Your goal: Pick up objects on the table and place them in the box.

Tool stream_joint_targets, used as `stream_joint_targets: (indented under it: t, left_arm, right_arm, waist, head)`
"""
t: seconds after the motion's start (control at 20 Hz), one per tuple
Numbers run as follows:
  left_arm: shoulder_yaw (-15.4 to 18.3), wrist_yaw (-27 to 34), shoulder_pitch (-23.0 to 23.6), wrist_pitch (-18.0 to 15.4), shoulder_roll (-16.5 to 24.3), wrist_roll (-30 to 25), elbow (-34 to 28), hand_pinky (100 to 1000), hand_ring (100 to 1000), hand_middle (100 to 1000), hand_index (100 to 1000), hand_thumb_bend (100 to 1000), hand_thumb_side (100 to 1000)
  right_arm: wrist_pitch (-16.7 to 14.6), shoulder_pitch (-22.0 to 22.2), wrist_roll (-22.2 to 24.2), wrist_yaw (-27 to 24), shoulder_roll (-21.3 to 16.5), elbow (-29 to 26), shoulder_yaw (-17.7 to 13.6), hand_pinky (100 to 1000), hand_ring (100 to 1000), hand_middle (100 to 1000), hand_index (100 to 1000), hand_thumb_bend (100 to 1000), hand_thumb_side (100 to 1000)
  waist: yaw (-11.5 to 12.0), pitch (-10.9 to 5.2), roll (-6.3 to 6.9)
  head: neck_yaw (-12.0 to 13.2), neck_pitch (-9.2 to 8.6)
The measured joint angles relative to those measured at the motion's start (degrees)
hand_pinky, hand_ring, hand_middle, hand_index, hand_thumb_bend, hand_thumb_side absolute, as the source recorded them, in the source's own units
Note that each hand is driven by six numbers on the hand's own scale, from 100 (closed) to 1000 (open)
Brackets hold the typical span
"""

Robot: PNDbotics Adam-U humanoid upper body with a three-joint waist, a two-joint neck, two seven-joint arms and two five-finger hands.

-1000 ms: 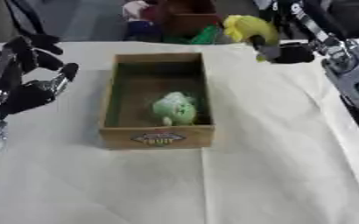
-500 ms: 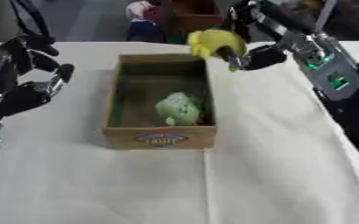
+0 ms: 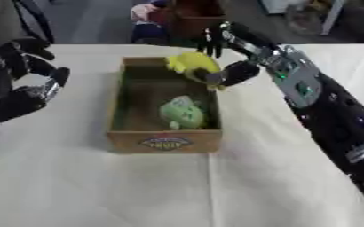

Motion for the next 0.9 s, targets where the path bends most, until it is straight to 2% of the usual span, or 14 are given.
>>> stream_joint_targets:
  t: [0.25,0.4,0.6,0.9]
  left_arm:
    - [0.0,0.0,0.0,0.0,-0.1,0.0,0.1,654,596,603,777,412,261]
    - [0.0,0.0,0.0,-0.1,-0.4,-0.1,0.1,653,596,603,777,412,261]
    - [0.0,0.0,0.0,-0.1,-0.5,-0.2,0.2,653,596,602,776,412,261]
    - [0.0,0.0,0.5,-0.2,-0.5,-0.2,0.2,652,595,601,775,410,262]
  right_arm:
    - [0.1,0.0,-4.0,3.6,0.7,1.0,-0.1,504,610,684,737,444,507]
    - [-0.7,0.0,-5.0,5.0,0.8,1.1,0.1,571,673,743,783,442,483]
    - [-2.9,0.0,-3.8,6.0,1.1,1.1,0.8,662,766,810,831,439,417]
    - [-4.3,0.6,-1.9,4.7,1.0,0.1,1.0,661,765,812,831,440,435]
  waist:
    - [-0.3,0.0,-0.04]
    - [-0.3,-0.01,-0.02]
    - [-0.3,-0.03,-0.04]
    - [-1.0,-0.47,-0.17]
  head:
    - [0.0,0.0]
    - [-0.1,0.0]
    - [-0.2,0.0]
    - [-0.2,0.0]
